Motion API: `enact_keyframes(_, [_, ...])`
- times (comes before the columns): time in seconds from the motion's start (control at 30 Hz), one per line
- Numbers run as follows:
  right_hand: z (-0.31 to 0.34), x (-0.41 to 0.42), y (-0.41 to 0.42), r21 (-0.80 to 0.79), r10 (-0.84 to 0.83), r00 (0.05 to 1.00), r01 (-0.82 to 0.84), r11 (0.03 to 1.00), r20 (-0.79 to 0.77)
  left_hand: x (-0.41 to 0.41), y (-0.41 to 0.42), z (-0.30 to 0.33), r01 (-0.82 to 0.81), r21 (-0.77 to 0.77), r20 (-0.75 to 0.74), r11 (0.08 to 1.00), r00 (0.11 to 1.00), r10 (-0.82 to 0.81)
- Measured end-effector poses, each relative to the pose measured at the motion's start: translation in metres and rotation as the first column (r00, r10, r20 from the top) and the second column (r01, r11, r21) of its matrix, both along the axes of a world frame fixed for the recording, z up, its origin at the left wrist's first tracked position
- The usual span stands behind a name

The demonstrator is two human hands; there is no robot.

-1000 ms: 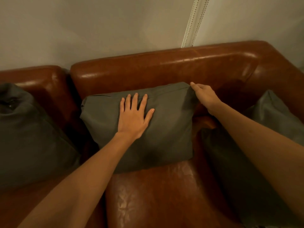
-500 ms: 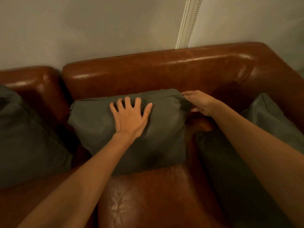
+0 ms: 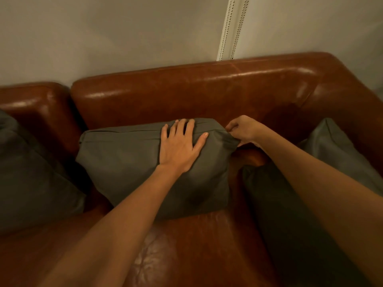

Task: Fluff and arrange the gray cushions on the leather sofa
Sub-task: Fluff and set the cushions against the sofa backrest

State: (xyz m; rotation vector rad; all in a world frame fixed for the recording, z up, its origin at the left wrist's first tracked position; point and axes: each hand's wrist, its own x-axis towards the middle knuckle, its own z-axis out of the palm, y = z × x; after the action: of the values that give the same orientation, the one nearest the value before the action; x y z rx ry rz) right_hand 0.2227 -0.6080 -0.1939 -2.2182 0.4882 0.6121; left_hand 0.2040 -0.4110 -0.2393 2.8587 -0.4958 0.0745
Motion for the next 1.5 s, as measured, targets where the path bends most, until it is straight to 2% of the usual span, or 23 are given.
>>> enact_keyframes(0.2, [-0.001,-0.006,0.003,-0.149,0.138,0.98,-0.116,0.982,0.143,0.0,-0.001,-0.003,-0.019,0.011,0.014,1.0,1.0,0.018])
enact_keyframes(0.33, [0.017,-0.007,-0.009,-0.234,0.169,0.936,-0.098,0.967,0.307,0.001,0.0,0.0,-0.041,0.0,0.029,0.999,0.999,0.041])
enact_keyframes(0.43, [0.029,-0.005,-0.017,-0.207,0.121,0.879,-0.025,0.978,0.462,-0.003,0.002,0.004,-0.038,-0.019,0.045,0.999,0.998,0.039])
enact_keyframes(0.5, [0.028,-0.007,-0.016,-0.162,0.091,0.857,-0.008,0.987,0.508,-0.007,0.003,0.006,-0.04,-0.025,0.05,0.999,0.998,0.041])
enact_keyframes(0.73, [0.03,-0.004,-0.029,-0.046,0.236,0.858,-0.242,0.969,0.456,-0.017,0.012,0.008,-0.044,-0.021,0.087,0.999,0.995,0.045])
enact_keyframes(0.8, [0.025,-0.006,-0.03,0.066,0.131,0.873,-0.182,0.981,0.47,-0.018,0.011,0.008,-0.044,-0.021,0.075,0.999,0.996,0.046])
enact_keyframes(0.9, [0.015,-0.016,-0.035,0.271,-0.126,0.873,-0.007,0.963,0.47,-0.017,0.008,0.007,-0.041,-0.011,0.074,0.999,0.996,0.042])
enact_keyframes(1.13, [0.003,-0.031,-0.034,0.412,-0.246,0.925,0.112,0.904,0.289,-0.017,0.006,0.004,-0.047,-0.004,0.096,0.999,0.994,0.047])
enact_keyframes(1.27, [0.008,-0.022,-0.04,0.301,-0.128,0.939,0.028,0.953,0.319,-0.018,0.007,0.004,-0.04,-0.012,0.1,0.999,0.994,0.041])
enact_keyframes(1.33, [0.009,-0.019,-0.043,0.288,-0.12,0.943,0.027,0.957,0.309,-0.017,0.007,0.006,-0.026,-0.028,0.078,0.999,0.997,0.029])
enact_keyframes(1.43, [0.005,-0.02,-0.033,0.241,-0.2,0.929,0.127,0.962,0.31,-0.014,0.009,0.006,0.018,-0.039,0.029,0.999,0.999,-0.017])
enact_keyframes(1.5, [0.003,-0.02,-0.021,0.08,-0.213,0.874,0.198,0.977,0.438,-0.012,0.013,0.007,0.041,-0.076,-0.008,0.996,0.999,-0.042])
